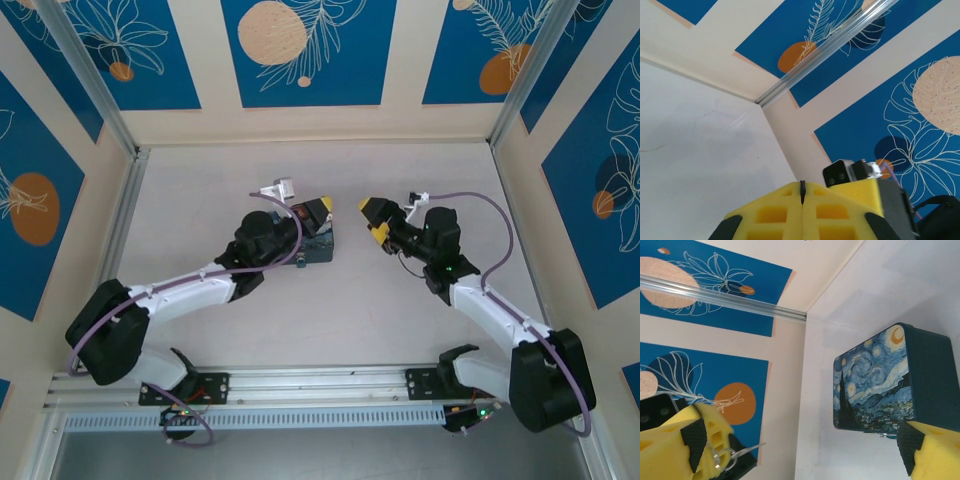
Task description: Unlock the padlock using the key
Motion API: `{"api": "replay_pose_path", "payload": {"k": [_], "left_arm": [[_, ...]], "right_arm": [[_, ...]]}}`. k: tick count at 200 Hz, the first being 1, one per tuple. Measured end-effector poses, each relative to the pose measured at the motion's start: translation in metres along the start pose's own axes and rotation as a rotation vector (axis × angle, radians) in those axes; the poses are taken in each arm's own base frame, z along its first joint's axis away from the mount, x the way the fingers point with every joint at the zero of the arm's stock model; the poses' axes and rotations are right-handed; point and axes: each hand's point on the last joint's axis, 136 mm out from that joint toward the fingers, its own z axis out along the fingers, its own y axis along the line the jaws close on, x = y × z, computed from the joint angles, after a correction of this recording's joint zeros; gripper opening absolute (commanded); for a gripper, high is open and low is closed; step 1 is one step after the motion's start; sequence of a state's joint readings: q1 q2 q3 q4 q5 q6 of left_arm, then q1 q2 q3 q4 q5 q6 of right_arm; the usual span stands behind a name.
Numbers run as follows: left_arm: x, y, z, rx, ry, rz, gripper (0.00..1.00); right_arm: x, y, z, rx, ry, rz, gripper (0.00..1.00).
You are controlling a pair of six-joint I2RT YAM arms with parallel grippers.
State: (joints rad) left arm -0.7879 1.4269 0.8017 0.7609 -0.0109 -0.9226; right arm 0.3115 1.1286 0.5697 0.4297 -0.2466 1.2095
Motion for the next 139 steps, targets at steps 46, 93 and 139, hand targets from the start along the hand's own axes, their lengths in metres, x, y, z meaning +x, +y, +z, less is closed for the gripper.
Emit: {"api": "replay_pose_path", "payload": {"k": [46, 93, 139], "left_arm": [[0.001, 0.016, 0.000, -0.029, -0.044, -0.073, 0.00], [0.001, 0.030, -0.002, -0.068, -0.103, -0.174, 0.00], [-0.006, 0.033, -0.005, -0.074, -0.163, -0.232, 0.00]], "right_arm": [[0.002, 0.011, 0.024, -0.111, 0.051, 0.018, 0.71], [0.016, 0.031, 0.040, -0.245, 0.110, 0.015, 0.47], [0.038, 0.046, 0.045, -0.309, 0.162, 0.003, 0.41]]}}
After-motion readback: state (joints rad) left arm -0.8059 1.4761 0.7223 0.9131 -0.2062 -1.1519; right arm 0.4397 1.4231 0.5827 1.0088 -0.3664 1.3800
